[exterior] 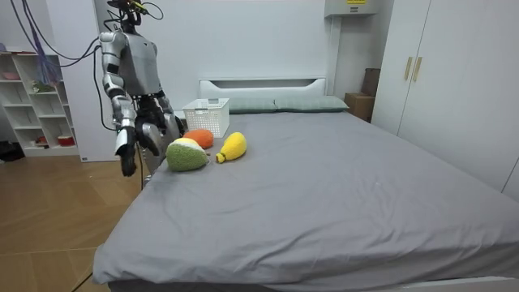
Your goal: Collect toys from the bed
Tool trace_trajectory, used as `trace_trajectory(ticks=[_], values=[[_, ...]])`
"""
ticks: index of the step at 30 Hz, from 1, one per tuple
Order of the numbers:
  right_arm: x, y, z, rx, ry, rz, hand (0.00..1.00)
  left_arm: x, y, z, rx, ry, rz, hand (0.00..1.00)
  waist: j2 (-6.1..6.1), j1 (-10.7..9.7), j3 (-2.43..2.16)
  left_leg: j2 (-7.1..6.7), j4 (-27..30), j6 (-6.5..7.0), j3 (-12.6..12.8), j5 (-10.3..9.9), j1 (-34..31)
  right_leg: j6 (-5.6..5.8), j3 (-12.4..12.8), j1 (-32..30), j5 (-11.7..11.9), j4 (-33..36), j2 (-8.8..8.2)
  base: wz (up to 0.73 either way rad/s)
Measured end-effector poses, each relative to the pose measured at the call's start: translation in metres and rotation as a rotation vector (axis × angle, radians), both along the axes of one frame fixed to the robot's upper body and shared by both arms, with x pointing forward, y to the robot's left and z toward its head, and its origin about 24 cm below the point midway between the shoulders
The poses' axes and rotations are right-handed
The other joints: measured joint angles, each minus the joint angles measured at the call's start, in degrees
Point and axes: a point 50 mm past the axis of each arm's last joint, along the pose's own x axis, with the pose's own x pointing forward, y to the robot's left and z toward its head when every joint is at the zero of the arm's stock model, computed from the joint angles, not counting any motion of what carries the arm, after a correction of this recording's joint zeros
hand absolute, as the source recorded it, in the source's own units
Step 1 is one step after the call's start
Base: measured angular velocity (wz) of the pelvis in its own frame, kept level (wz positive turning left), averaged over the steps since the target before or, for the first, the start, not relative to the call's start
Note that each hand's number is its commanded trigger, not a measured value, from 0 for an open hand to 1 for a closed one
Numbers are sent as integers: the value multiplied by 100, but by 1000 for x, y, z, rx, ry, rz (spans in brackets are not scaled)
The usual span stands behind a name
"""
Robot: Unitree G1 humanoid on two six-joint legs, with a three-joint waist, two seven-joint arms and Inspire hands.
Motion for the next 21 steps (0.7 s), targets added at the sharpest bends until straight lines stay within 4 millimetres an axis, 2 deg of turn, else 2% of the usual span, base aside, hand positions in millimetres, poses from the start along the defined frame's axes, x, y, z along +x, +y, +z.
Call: trace_trajectory(ticks=[1, 4, 7, 10, 15, 21], values=[[15, 2, 12, -63, -42, 67, 0, 1, 0, 0, 4, -2, -1, 0, 21, 0, -19, 2, -2, -1, -3, 0, -7, 0, -12, -3, 0, -13, 0, 3], [38, 9, 32, -151, -122, 174, 0, 5, -1, 0, 9, -6, -26, 0, -3, 74, -20, 8, -8, -4, -10, 1, -40, -2, -42, -21, -8, -6, -2, 5], [57, 18, 56, -209, -231, 248, 0, 8, -3, 0, 12, -10, -55, 0, 2, 113, -16, 11, -9, -6, 1, 8, -121, -4, -58, -93, -5, 10, -2, 0], [67, 28, 70, -262, -279, 321, 0, 8, -3, 0, 12, -10, -60, 0, 3, 135, -17, 12, -30, -6, -8, 8, -115, -5, -72, -87, -5, -8, -1, 2], [76, 38, 79, -333, -283, 412, 0, 8, -5, 0, 9, -12, -61, 0, 20, 161, -21, 12, -26, -6, -13, 8, -110, -5, -56, -86, -4, 1, 0, 0], [78, 45, 77, -356, -255, 483, 0, 10, -7, -1, 4, -10, -87, 0, 64, 263, -17, 12, -18, -6, -12, 8, -97, -6, -51, -74, -3, 9, -1, 0]])
